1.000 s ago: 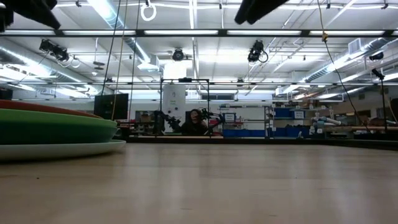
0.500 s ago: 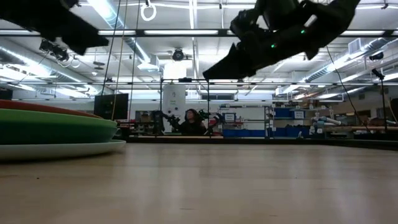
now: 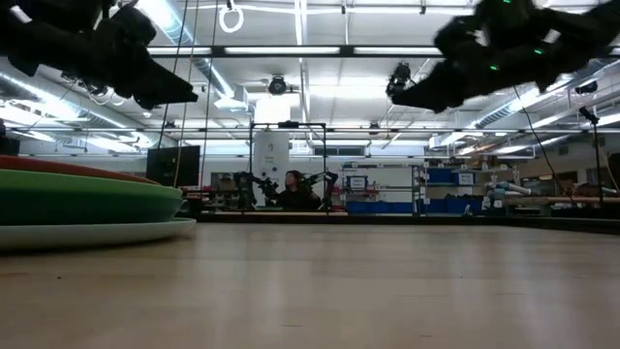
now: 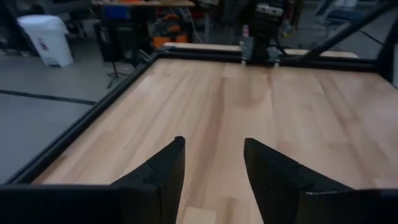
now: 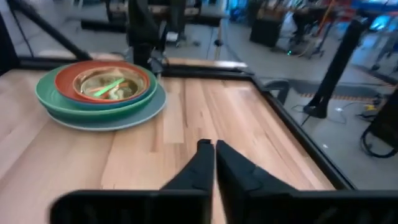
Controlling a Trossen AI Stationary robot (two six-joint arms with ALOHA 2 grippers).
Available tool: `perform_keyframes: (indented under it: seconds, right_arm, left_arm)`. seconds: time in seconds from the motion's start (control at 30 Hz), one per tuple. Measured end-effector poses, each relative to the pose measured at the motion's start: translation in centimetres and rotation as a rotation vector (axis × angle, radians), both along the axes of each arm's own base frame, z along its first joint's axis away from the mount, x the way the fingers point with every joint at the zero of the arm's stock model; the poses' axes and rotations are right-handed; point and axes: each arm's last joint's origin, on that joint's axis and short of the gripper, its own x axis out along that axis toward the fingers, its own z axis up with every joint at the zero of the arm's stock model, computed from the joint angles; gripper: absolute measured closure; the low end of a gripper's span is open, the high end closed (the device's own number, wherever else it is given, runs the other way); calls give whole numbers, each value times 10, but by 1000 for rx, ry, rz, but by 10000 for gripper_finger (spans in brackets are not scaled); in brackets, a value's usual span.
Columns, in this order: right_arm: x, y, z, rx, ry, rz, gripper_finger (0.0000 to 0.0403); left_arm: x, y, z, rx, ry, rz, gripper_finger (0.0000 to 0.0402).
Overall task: Stack plastic plates
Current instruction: Return to Home Position
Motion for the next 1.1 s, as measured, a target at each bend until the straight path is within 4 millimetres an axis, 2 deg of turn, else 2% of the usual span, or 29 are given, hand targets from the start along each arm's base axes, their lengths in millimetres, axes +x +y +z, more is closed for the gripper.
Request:
perform_keyframes:
  seconds: [0.07,0.17,0.33,0.47,0.53,0.67,0.73,0.9,1.1]
  right_arm:
    - [-19,3,-10,6,-62,-17,394]
    - [-42,11,-23,16,-184,-14,387]
    - [-71,24,-39,73,-344,70,396]
    - [-78,29,-40,148,-324,166,395]
    - [-81,31,-40,177,-310,198,396]
    - [-84,32,-45,214,-261,198,398]
    - [-84,32,-48,249,-232,191,392]
    - [-83,31,-55,341,-180,120,367]
    - [-83,29,-55,344,-179,86,360]
  left_arm:
    - [-4,-1,-6,9,-20,28,233]
    - [-11,-3,-10,25,-63,37,249]
    - [-24,-7,-11,37,-107,24,308]
    - [-34,-11,-17,53,-155,-12,373]
    - [-37,-12,-23,54,-188,-15,392]
    - [-39,-13,-39,17,-290,-10,392]
    - [-37,-12,-46,-9,-287,9,395]
    - [-35,-14,-47,7,-270,71,397]
    - [-33,-26,-47,36,-260,-45,399]
